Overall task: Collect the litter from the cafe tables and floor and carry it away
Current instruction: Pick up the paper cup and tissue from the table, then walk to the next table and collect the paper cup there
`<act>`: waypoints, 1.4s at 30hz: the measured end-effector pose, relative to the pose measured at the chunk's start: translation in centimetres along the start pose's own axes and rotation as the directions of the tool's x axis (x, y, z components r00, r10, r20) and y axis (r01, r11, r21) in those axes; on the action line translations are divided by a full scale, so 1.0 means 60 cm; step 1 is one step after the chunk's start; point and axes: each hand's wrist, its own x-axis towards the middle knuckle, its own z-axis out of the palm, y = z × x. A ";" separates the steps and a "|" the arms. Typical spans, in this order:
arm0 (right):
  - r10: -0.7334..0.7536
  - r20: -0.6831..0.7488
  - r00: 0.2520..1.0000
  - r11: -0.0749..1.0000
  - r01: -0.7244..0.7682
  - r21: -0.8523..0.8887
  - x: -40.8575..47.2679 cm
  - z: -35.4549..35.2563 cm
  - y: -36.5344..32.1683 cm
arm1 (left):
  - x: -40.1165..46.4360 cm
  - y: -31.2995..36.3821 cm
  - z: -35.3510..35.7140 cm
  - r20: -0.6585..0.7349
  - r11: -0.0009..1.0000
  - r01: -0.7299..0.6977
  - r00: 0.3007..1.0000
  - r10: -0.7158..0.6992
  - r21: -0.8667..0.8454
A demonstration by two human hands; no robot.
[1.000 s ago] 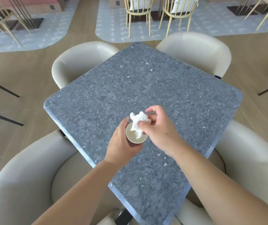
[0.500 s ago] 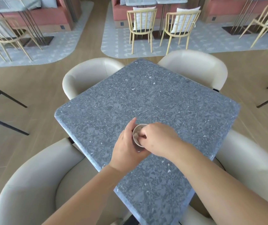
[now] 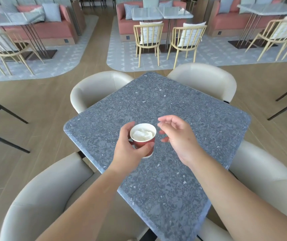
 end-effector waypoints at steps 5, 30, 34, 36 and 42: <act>0.025 -0.014 1.000 0.994 -0.024 0.110 -0.017 0.038 -0.006 | -0.003 0.010 -0.061 -0.065 0.996 0.025 0.997 -0.031 -0.087; -0.010 0.430 0.903 0.980 -0.075 0.182 -0.043 0.199 -0.058 | -0.128 0.079 -0.241 -0.512 0.978 -0.019 0.854 -0.092 -0.207; -0.041 0.557 0.829 0.976 -0.087 0.201 -0.049 0.205 -0.075 | -0.169 0.098 -0.236 -0.607 0.980 -0.027 0.788 -0.102 -0.200; -0.042 0.623 0.781 0.974 -0.105 0.198 -0.058 0.211 -0.077 | -0.194 0.102 -0.231 -0.661 0.982 -0.015 0.741 -0.115 -0.188; -0.034 0.789 0.613 0.974 -0.157 0.164 -0.113 0.246 -0.067 | -0.298 0.103 -0.221 -0.813 0.982 -0.015 0.564 -0.148 -0.189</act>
